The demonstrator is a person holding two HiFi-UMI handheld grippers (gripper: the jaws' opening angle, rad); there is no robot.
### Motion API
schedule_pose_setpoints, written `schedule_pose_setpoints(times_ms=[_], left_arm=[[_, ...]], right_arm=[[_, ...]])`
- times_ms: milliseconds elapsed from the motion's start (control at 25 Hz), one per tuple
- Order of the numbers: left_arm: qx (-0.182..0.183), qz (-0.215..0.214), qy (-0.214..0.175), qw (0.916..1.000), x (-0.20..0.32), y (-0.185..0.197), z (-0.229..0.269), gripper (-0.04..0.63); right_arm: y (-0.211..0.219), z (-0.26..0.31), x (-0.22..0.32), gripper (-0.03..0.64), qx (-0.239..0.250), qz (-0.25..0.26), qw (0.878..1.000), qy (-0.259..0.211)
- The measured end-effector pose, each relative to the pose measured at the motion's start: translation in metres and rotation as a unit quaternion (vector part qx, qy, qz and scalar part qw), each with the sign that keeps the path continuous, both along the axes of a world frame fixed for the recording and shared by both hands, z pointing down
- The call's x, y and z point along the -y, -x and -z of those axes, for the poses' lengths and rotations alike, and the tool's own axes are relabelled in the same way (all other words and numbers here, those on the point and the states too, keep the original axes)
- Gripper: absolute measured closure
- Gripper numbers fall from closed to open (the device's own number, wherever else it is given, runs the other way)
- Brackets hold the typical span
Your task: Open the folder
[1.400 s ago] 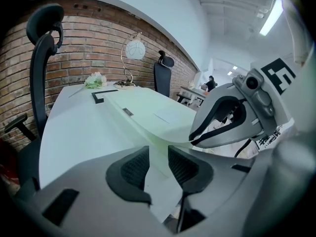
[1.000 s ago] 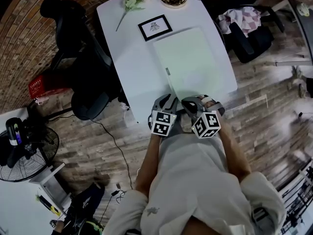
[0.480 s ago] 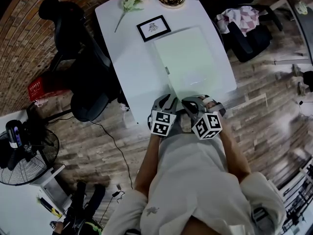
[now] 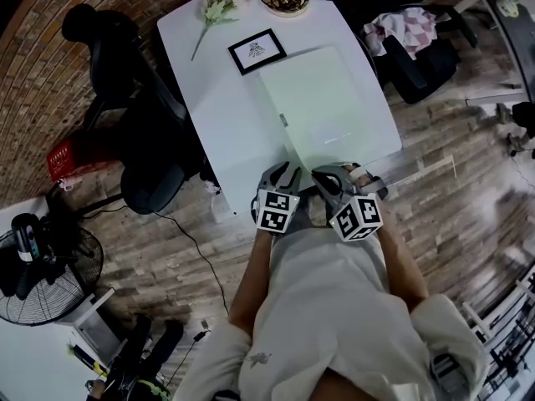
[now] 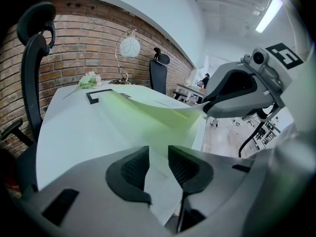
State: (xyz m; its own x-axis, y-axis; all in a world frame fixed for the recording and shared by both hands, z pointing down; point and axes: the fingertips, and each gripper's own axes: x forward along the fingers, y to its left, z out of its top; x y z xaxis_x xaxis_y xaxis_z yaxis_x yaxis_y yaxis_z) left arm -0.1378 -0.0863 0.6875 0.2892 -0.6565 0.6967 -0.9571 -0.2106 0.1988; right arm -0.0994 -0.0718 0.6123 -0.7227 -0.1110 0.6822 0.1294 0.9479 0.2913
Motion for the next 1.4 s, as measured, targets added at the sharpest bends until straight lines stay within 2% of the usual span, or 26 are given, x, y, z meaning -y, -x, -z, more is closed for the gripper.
schedule_pose_setpoints(times_ms=[640, 1400], left_arm=[[0.011, -0.014, 0.004, 0.9998, 0.001, 0.001, 0.001, 0.476], [0.005, -0.030, 0.009, 0.9995, 0.002, 0.000, 0.000, 0.476]], right_arm=[[-0.010, 0.032, 0.014, 0.606, 0.029, -0.055, 0.998, -0.020], [-0.030, 0.075, 0.045, 0.607, 0.065, -0.136, 0.988, -0.041]])
